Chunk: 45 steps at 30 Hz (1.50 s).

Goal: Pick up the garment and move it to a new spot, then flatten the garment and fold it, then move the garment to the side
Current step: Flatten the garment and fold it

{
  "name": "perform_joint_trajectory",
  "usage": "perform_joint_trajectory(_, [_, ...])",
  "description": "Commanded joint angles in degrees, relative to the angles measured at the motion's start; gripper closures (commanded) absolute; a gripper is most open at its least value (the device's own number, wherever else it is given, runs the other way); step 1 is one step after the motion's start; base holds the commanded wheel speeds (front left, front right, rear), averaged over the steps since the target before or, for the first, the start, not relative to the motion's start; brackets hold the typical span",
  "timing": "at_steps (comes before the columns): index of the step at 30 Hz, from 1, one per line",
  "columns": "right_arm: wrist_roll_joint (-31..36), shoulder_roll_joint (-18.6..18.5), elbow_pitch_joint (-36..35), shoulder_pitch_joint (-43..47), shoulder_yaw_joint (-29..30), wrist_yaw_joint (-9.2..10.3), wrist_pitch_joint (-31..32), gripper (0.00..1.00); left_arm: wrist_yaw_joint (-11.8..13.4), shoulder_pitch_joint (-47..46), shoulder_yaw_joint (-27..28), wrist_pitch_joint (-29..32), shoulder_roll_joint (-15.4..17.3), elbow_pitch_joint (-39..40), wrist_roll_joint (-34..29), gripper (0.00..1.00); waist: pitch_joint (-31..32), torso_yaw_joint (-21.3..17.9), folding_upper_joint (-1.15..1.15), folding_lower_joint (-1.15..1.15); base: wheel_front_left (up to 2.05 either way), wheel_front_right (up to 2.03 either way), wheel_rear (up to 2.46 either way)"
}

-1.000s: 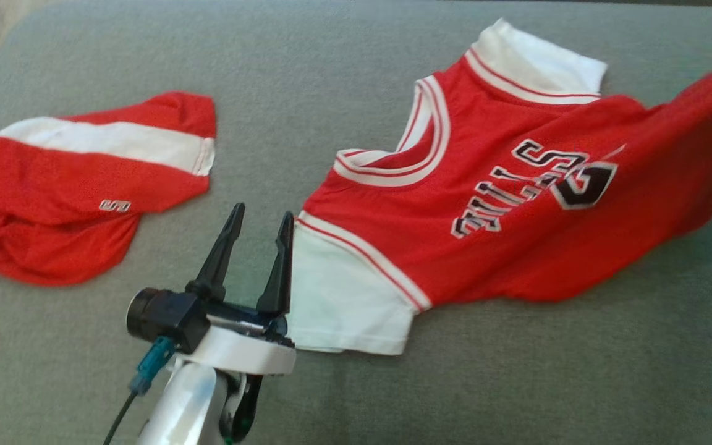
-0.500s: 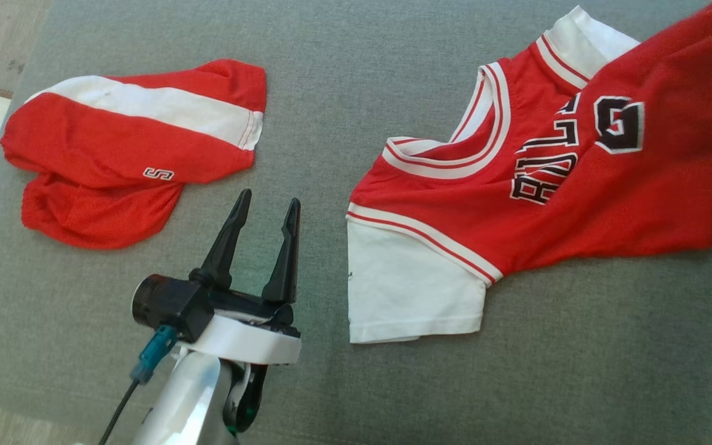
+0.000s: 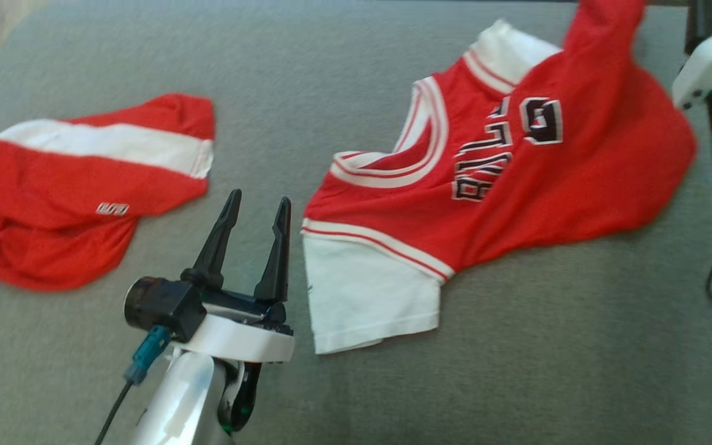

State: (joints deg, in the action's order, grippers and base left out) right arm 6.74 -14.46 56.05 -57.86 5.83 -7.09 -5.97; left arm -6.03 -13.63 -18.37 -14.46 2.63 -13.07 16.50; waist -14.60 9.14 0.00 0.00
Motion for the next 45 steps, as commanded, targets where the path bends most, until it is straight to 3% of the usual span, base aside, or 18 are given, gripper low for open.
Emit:
perform_joint_trajectory(1, [-2.4, 1.5, -3.2, 1.8, -1.3, -0.40, -2.1, 0.00, 0.3, 0.0, 2.3, -0.5, 0.2, 1.8, -0.5, 0.00, 2.5, -2.7, 0.00, 0.00, 0.00, 0.00, 0.00])
perform_joint_trajectory(7, [-9.4, 4.8, -12.1, 11.8, -3.0, -0.40, -5.5, 0.00, 0.5, 1.6, 3.3, -0.5, 0.2, 2.4, -1.1, 0.00, 5.6, -6.1, 0.00, 0.00, 0.00, 0.00, 0.00])
perform_joint_trajectory(9, [-11.8, 7.1, -18.8, 19.2, -3.9, -0.40, -6.3, 0.00, 0.7, 2.6, 4.1, -0.5, 0.2, 2.8, -1.2, 0.00, 6.8, -7.6, 0.00, 0.00, 0.00, 0.00, 0.00])
perform_joint_trajectory(16, [-14.1, 10.8, -31.3, 35.6, -3.7, -0.40, -7.0, 0.00, 0.7, 3.6, 5.2, -0.5, 0.2, 3.1, -1.6, 0.00, 8.1, -9.3, 0.00, 0.00, 0.00, 0.00, 0.00])
perform_joint_trajectory(23, [-18.4, 11.6, -37.1, 47.3, -4.2, -0.40, -7.5, 0.00, 0.4, 4.5, 5.4, -0.5, 0.2, 3.3, -2.0, 0.00, 8.6, -9.7, 0.00, 0.00, 0.00, 0.00, 0.00])
perform_joint_trajectory(33, [-17.9, 11.6, -37.0, 45.7, -0.9, -0.40, -4.8, 0.00, -0.3, 3.6, 4.9, -0.5, 0.2, 3.2, -2.8, 0.00, 6.3, -7.9, 0.00, 0.00, 0.00, 0.00, 0.00])
perform_joint_trajectory(45, [-18.9, 11.6, -19.0, 34.9, 4.9, -0.40, 0.1, 0.00, -0.8, 2.1, 3.2, -0.5, 0.2, 1.7, -2.6, 0.00, 3.0, -3.3, 0.00, 0.00, 0.00, 0.00, 0.00])
